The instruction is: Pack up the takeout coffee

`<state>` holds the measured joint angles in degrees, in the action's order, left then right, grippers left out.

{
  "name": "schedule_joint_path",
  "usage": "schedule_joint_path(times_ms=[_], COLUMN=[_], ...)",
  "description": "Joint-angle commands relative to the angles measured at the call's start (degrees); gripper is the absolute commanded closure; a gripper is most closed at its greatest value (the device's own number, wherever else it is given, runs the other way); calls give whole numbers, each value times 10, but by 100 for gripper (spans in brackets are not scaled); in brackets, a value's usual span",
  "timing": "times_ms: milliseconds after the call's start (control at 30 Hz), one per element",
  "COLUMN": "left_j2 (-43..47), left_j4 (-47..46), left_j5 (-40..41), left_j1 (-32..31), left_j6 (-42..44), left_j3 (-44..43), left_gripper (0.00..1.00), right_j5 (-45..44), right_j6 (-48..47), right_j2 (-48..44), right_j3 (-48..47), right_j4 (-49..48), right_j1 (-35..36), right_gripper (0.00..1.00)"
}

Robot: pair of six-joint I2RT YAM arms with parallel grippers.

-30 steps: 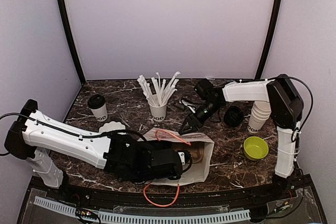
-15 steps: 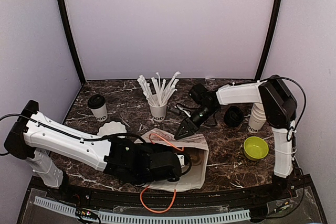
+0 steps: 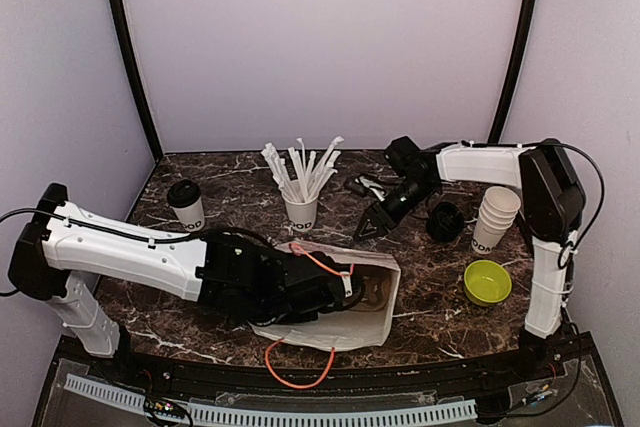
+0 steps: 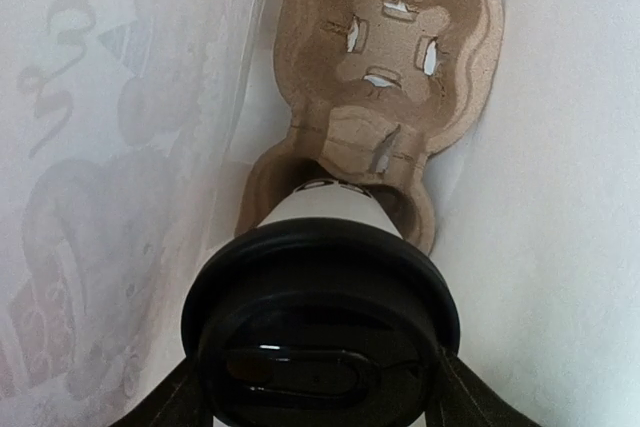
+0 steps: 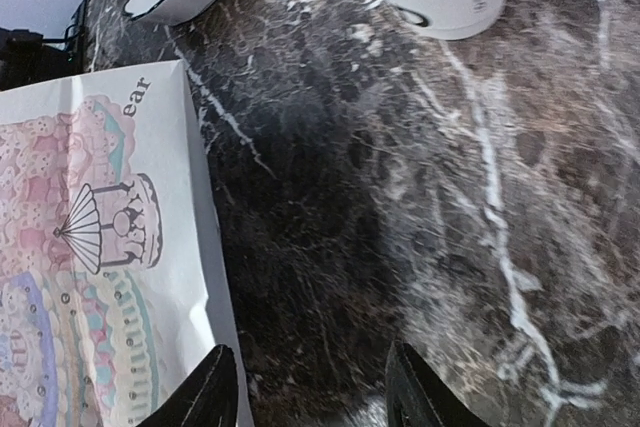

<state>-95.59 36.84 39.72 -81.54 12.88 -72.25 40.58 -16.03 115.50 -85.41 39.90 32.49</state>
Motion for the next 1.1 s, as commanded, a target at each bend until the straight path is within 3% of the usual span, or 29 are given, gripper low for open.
schedule_joint_path(times_ms=[0, 367, 767, 967, 1067], left_j2=[-2, -64, -158, -150, -137], left_j4=[49, 105, 230, 240, 242], left_j5=[-128, -203, -305, -357, -424], left_j1=[42, 100, 140, 159, 171], left_j6=[-7, 12, 7, 6, -2], left_j3=[-42, -126, -260, -309, -313], left_gripper=[57, 57, 59, 60, 60], right_j5=[-41, -8, 63, 80, 87], right_j6=[-23, -55, -100, -104, -104], right_j2=[-61, -150, -131, -123, -118], right_j3=[11, 69, 68, 64, 62], right_j4=[29, 57, 95, 100, 101], right_j1=[-25, -51, -77, -80, -81], right_gripper=[49, 48, 49, 48, 48])
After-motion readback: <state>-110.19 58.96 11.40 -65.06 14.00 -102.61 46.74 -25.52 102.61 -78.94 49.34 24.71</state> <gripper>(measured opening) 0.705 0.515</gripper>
